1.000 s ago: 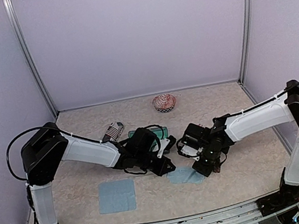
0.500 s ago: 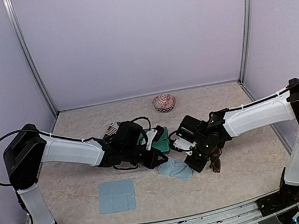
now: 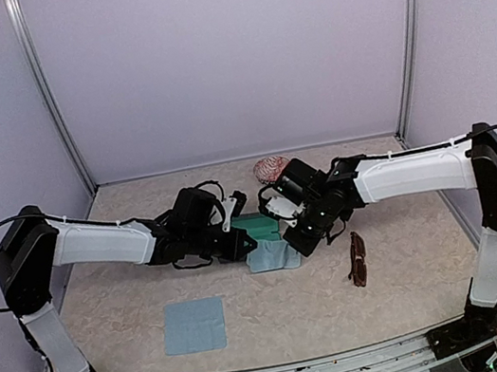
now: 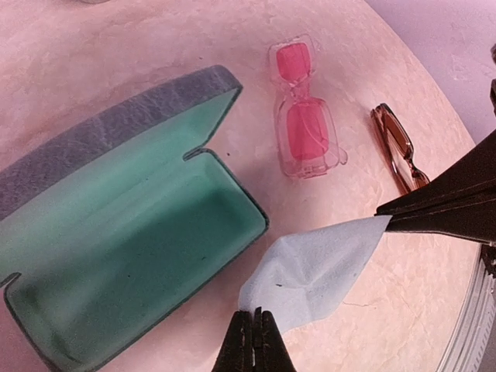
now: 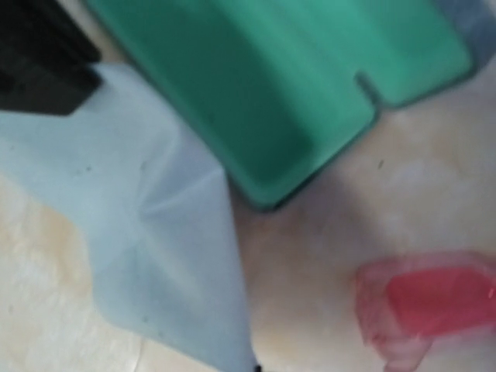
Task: Organize the sunglasses
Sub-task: Place the folded cleaning cloth in the sunglasses case.
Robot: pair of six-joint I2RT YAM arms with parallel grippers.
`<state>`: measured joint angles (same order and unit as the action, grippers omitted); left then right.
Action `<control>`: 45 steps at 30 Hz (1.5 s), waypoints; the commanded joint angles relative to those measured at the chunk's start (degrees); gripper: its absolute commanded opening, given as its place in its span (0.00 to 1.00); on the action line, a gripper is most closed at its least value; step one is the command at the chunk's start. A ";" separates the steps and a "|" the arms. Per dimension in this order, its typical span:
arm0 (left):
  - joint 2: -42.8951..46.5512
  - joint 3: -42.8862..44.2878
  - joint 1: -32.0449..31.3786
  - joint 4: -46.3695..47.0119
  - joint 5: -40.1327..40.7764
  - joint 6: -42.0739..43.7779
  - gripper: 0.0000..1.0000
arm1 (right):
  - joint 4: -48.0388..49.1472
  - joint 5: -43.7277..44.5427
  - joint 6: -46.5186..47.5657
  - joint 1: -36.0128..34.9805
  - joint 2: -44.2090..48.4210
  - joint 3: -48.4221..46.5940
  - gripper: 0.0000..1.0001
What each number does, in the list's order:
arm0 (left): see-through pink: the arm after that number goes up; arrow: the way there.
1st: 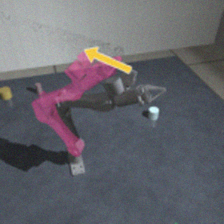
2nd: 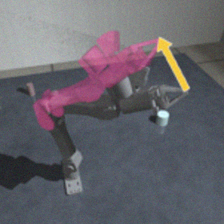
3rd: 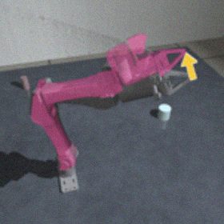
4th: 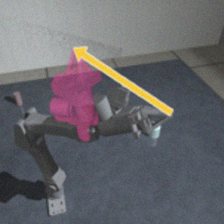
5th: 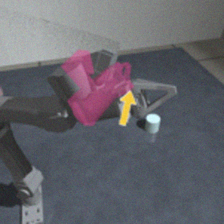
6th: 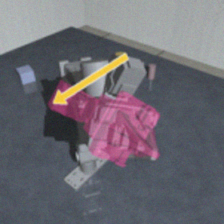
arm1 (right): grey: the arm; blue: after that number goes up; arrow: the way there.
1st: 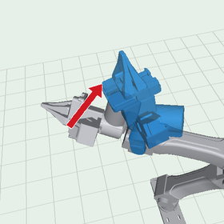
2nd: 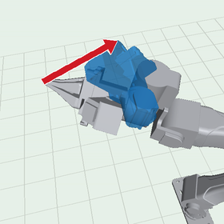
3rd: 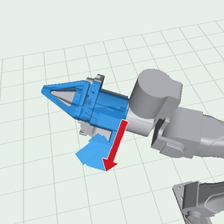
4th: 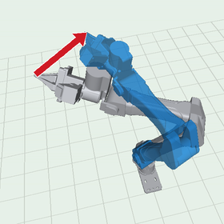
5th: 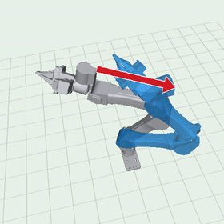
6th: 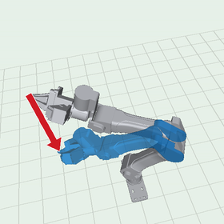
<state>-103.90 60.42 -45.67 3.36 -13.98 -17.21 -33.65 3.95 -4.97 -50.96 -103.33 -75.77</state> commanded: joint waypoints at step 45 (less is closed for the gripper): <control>-8.19 7.40 9.24 -4.26 5.17 -2.74 0.00 | -3.62 -1.76 5.29 4.82 -21.36 -25.03 0.00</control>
<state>-110.87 65.87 -36.97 -0.71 -10.04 -19.73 -37.63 2.55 0.49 -46.59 -123.15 -98.83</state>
